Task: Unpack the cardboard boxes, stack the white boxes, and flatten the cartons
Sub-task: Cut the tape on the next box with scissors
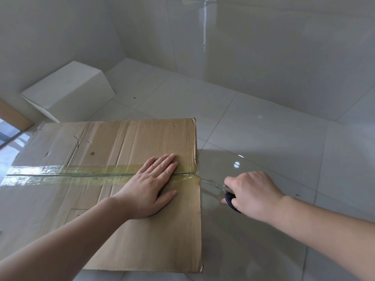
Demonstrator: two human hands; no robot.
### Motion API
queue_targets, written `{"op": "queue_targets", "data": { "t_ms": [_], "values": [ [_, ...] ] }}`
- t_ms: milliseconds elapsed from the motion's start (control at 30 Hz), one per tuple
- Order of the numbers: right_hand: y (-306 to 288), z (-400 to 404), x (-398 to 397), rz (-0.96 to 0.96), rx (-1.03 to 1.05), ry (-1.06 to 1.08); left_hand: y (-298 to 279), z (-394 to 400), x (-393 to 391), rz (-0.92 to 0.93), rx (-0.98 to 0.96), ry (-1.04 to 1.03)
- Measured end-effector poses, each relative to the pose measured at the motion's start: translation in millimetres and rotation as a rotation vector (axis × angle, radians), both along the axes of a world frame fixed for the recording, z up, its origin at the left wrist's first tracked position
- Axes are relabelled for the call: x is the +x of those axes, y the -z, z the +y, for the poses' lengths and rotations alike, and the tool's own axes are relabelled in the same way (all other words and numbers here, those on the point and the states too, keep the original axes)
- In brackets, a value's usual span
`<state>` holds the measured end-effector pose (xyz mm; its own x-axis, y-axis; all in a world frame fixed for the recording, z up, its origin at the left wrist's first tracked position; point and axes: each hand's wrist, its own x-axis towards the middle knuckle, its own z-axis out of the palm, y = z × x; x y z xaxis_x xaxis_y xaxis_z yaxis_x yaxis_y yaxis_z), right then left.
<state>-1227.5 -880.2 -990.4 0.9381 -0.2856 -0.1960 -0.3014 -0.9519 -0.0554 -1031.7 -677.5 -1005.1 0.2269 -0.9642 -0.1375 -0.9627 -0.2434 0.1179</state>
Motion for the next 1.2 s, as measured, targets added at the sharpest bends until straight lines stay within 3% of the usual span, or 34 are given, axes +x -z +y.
{"op": "queue_targets", "data": {
  "t_ms": [200,600,867,1200],
  "values": [
    [-4.1,-6.9,3.4,-0.076,-0.065,0.041,-1.3,-4.1,-2.0,0.046,-0.052,0.0],
    [3.1,0.5,5.9,-0.012,0.014,0.005,-1.4,-5.6,-2.1,0.027,-0.046,-0.003],
    [2.1,-8.6,12.0,-0.068,-0.12,-0.019,-2.9,-5.3,-2.7,0.028,-0.032,0.002],
    [1.9,-5.1,21.4,-0.109,-0.142,-0.003,-6.0,-1.3,-0.4,0.037,-0.016,-0.004]
  ]
}}
